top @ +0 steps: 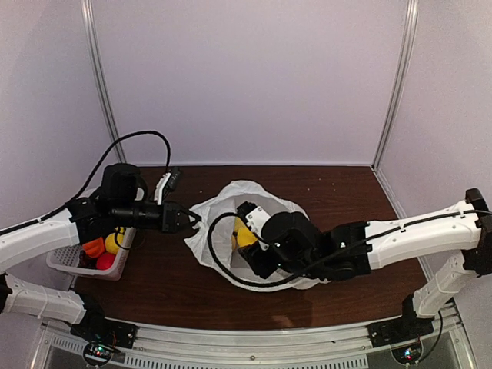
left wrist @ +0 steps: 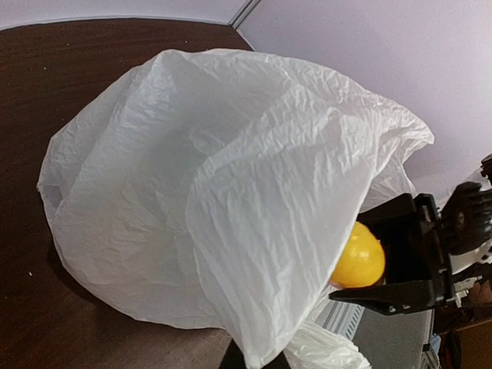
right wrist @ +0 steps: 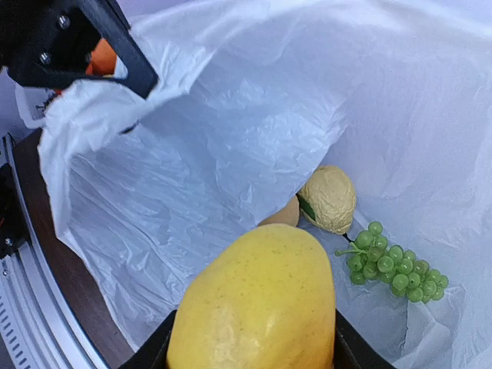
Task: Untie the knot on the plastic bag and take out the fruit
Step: Pick up the fake fruit from the takeout bag, then pass from the right arm to the left
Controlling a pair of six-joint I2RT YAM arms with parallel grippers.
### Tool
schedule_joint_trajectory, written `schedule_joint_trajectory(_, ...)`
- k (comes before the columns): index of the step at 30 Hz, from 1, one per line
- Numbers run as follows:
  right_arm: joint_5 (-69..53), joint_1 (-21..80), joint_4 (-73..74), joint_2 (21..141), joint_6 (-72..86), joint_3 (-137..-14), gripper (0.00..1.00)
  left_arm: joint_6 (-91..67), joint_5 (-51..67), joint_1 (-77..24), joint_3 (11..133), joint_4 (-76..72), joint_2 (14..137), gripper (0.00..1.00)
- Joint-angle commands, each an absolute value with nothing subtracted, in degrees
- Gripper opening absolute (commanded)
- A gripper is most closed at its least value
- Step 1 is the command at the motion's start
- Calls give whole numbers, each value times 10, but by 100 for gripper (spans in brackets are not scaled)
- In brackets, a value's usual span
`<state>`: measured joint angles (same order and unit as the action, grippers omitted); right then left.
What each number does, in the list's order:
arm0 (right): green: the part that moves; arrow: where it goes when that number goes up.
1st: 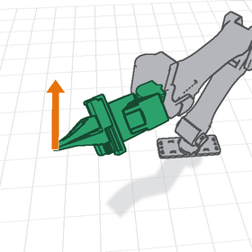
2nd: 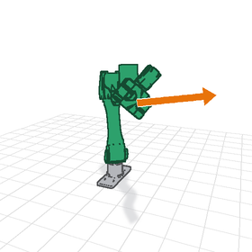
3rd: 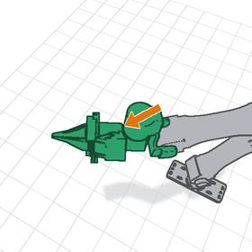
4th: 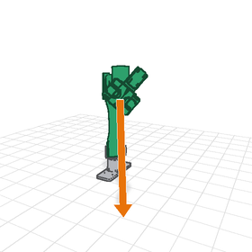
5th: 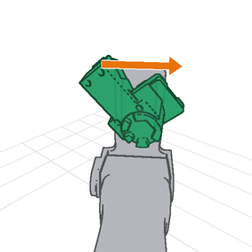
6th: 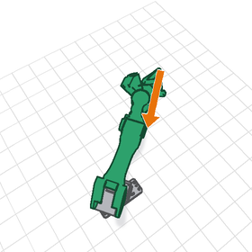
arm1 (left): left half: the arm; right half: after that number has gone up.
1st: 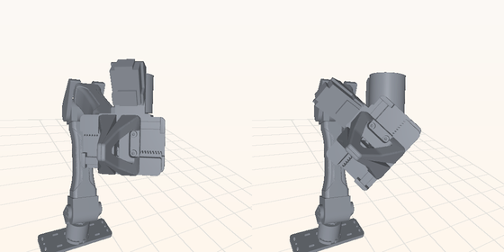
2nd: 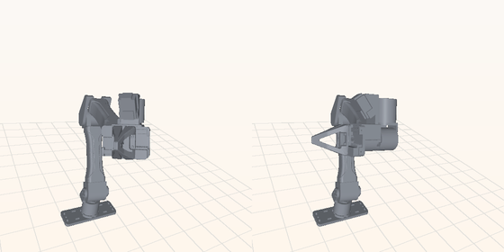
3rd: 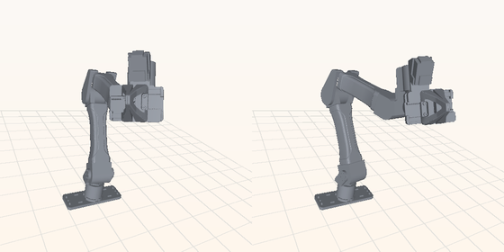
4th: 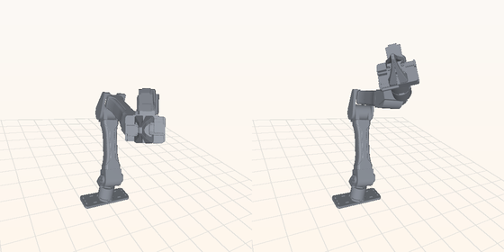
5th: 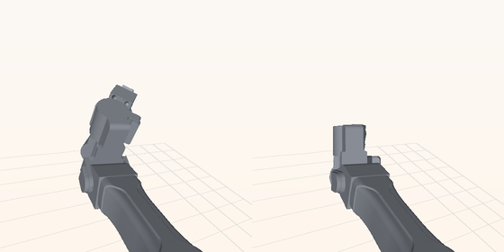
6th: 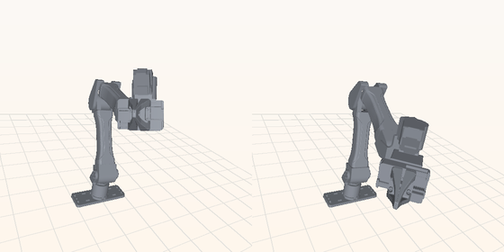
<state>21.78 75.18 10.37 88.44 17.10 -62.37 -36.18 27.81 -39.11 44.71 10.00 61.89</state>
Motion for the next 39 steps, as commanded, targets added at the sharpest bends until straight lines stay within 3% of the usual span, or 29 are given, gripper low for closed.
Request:
schedule_joint_trajectory(1, 209, 758, 57, 814, 172, -602, 39, -368, 253, -395, 466, 98, 626, 0)
schedule_joint_trajectory(5, 207, 761, 41, 756, 167, -593, 40, -377, 236, -395, 472, 101, 617, 0)
schedule_joint_trajectory(6, 208, 761, 37, 744, 164, -592, 40, -377, 232, -395, 475, 105, 612, 5)
schedule_joint_trajectory(7, 211, 761, 35, 733, 163, -594, 40, -377, 227, -395, 480, 113, 608, 13)
schedule_joint_trajectory(11, 230, 761, 29, 696, 163, -604, 40, -366, 186, -395, 502, 168, 587, 64)
schedule_joint_trajectory(12, 234, 760, 30, 689, 163, -608, 40, -362, 171, -395, 509, 188, 581, 72)
schedule_joint_trajectory(14, 245, 761, 33, 674, 160, -615, 40, -352, 143, -394, 525, 223, 572, 80)
schedule_joint_trajectory(27, 272, 761, 29, 630, 114, -622, 41, -356, 171, -395, 684, 303, 562, 83)
schedule_joint_trajectory(39, 185, 761, 5, 656, 146, -597, 43, -361, 235, -440, 699, 208, 627, 85)
